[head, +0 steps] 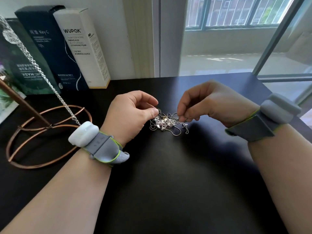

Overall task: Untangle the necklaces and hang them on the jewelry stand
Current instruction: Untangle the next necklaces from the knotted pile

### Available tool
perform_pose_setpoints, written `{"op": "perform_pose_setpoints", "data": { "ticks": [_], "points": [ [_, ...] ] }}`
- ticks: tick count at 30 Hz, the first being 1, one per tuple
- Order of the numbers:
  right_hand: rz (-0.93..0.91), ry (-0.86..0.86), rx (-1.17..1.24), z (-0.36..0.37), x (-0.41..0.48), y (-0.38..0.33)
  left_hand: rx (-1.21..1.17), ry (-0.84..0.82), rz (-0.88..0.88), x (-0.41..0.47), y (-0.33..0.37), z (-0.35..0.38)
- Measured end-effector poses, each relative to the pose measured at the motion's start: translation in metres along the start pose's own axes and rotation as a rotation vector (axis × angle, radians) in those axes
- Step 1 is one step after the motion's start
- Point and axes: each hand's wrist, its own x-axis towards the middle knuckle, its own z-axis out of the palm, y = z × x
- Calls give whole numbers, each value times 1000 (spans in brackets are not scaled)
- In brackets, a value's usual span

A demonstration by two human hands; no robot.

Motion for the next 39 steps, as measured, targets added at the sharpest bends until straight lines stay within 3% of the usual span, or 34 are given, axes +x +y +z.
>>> {"op": "perform_pose_setpoints", "data": {
  "ticks": [5, 10, 18, 25, 32, 39],
  "points": [
    [22, 16, -13, 1, 1, 2, 287, -19, 128, -3, 3, 0],
    [-40, 7, 115, -3, -2, -1, 405, -182, 222, -4, 2, 4],
    [-24, -158, 218, -3, -9, -6, 429, -201, 233, -4, -2, 6],
    [95, -296, 30, -1, -29, -10, 438, -207, 246, -5, -2, 6],
    [92, -163, -229, 7, -40, -13, 433, -177, 244, -3, -2, 6],
    [71, 77, -453, 17, -12, -14, 422, -131, 235, -2, -3, 5]
  ]
}}
